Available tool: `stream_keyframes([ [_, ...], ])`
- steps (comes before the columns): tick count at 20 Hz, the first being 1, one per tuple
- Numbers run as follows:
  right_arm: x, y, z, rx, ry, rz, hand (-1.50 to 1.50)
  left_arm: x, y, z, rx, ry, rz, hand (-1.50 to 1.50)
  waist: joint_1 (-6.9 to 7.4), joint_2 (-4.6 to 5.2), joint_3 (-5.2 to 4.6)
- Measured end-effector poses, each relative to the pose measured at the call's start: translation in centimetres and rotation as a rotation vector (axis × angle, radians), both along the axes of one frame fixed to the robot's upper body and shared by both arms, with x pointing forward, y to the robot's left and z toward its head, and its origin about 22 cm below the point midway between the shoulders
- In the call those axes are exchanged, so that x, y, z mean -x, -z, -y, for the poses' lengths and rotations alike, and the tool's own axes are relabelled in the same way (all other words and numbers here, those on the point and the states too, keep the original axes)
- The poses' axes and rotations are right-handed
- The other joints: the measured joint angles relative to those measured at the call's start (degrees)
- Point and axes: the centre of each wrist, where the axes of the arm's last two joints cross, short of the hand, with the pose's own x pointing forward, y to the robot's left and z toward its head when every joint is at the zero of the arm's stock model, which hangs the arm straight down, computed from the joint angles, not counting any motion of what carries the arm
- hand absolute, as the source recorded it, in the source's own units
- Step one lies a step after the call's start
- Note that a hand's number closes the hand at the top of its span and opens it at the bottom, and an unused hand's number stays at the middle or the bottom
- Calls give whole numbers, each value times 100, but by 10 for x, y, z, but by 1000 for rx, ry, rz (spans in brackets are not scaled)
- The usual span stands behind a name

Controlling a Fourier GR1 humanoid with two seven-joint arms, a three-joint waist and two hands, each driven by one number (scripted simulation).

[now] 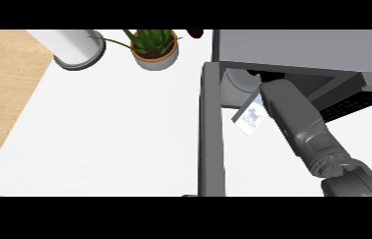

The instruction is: Pick up the milk, place it into the microwave and close the microwave

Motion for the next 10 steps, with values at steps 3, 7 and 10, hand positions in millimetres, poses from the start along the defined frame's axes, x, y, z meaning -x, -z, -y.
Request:
stream_keyframes([
  [3,0,-1,15,7,35,-7,150,-6,1,2,4,12,2,-150,30,27,3],
  [7,4,5,33,22,61,-27,150,-12,2,3,9,18,-3,-150,46,48,8],
  [10,6,8,41,14,87,-44,150,-16,5,7,10,24,-10,-150,80,66,12],
])
